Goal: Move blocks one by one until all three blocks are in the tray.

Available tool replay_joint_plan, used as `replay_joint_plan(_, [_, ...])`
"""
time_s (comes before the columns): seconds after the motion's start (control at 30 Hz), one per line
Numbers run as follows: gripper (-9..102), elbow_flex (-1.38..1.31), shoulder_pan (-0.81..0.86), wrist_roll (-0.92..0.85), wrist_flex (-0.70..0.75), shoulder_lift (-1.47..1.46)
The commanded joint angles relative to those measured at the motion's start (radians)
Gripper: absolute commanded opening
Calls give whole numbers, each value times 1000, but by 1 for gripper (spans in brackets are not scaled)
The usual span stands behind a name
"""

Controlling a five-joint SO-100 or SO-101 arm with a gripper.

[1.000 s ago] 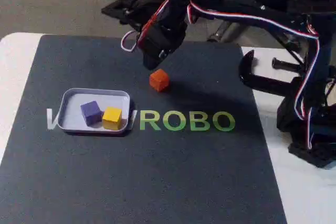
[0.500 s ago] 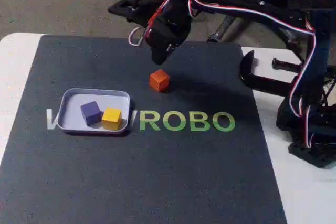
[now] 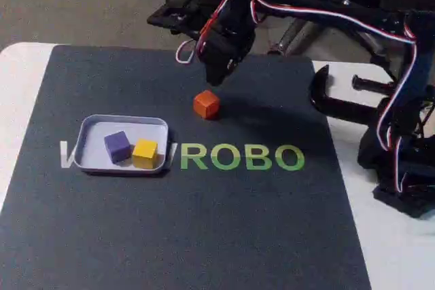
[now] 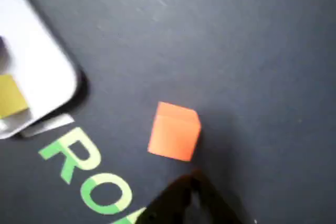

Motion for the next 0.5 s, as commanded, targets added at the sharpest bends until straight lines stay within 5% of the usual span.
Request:
replay_joint_plan(0.0, [-6, 25, 9, -20, -31, 66])
replay_joint_plan(0.47, [15, 35, 0, -23, -81, 31])
